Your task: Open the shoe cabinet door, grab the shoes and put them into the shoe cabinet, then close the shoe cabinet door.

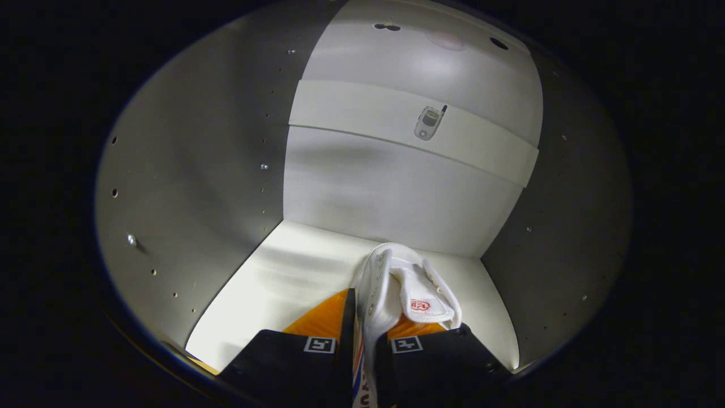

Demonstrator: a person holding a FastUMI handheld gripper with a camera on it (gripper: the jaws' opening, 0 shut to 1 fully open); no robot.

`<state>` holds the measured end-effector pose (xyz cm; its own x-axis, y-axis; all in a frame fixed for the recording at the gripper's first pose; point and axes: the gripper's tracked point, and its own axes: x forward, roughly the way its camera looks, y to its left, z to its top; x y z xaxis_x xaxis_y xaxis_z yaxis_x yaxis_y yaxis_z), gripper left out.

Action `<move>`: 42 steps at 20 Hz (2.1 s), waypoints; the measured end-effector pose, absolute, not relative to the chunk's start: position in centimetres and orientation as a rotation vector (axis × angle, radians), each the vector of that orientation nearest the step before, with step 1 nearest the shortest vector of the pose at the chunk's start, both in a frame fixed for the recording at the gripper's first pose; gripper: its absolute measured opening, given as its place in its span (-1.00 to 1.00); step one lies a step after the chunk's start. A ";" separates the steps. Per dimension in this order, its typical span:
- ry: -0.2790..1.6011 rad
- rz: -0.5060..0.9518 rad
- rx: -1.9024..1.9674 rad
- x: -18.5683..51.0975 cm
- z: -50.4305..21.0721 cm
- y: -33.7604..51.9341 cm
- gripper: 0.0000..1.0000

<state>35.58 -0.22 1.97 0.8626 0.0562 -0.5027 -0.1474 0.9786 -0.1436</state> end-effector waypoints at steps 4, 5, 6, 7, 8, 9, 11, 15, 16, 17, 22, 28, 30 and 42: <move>0.542 0.122 -0.076 34.2 2.9 0.3 -0.20; 0.533 0.117 -0.062 33.9 3.5 0.3 -0.03; 0.527 0.126 -0.049 33.4 4.0 0.4 0.15; 0.525 0.131 -0.044 32.8 4.5 0.5 0.19; 0.521 0.139 -0.038 32.2 5.0 0.6 0.38; 0.512 0.148 -0.026 31.5 5.5 0.8 0.51; 0.474 0.146 -0.002 30.2 7.1 0.7 0.86; 0.371 0.113 0.023 26.1 12.2 -0.5 0.99; 0.333 0.099 0.025 24.6 13.9 -1.0 0.99; 0.291 0.083 0.026 22.9 15.7 -1.6 0.99; 0.150 0.032 0.013 13.5 22.0 -4.2 0.98; 0.061 -0.006 0.032 2.1 26.5 -7.7 0.96; 0.053 -0.020 0.023 -1.0 26.7 -9.1 0.96; 0.033 -0.269 0.038 -14.6 27.0 -23.4 0.96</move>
